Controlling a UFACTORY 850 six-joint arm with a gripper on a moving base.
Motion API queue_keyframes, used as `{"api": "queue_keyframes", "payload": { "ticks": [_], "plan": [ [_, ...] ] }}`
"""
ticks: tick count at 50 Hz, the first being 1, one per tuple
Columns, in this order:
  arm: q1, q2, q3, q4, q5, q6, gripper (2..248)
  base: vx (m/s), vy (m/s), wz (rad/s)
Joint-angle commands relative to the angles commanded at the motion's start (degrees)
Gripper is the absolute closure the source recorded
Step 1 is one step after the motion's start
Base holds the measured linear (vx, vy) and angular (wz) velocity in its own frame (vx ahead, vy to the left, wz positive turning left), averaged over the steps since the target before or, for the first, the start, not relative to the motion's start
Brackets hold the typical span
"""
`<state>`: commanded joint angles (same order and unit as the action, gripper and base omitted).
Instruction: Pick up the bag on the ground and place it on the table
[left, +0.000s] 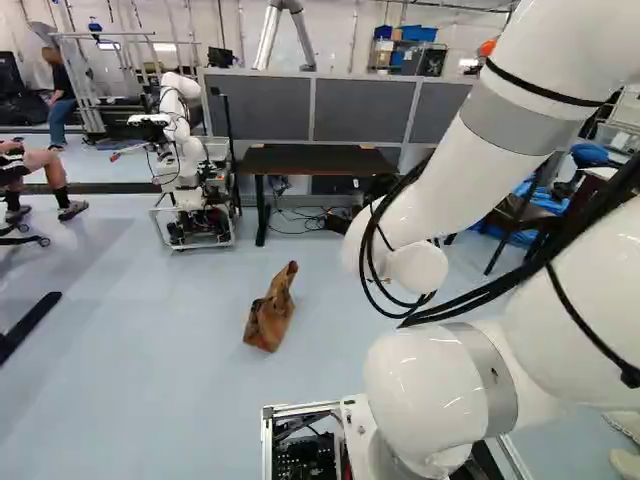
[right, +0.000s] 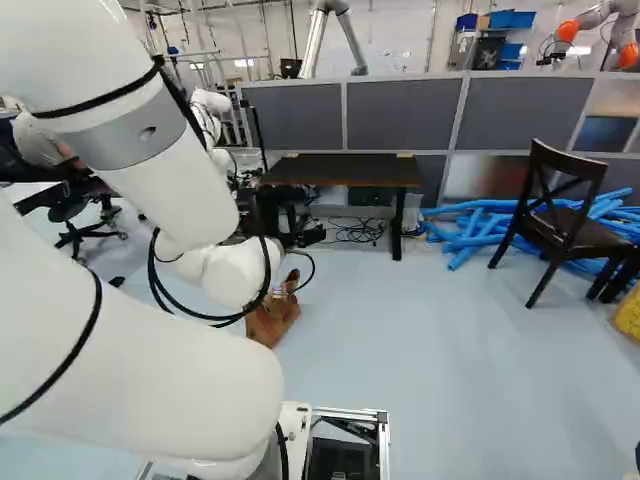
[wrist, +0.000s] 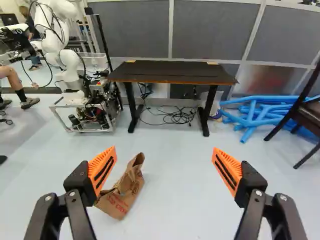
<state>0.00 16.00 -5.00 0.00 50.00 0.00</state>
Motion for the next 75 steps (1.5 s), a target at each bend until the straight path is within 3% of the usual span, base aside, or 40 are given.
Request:
{"api": "queue_keyframes", "payload": {
  "ticks": [75],
  "plan": [
    [0.0, 0.0, 0.0, 0.0, 0.0, 0.0, 3, 0.124, 0.044, 0.192]
  ]
}}
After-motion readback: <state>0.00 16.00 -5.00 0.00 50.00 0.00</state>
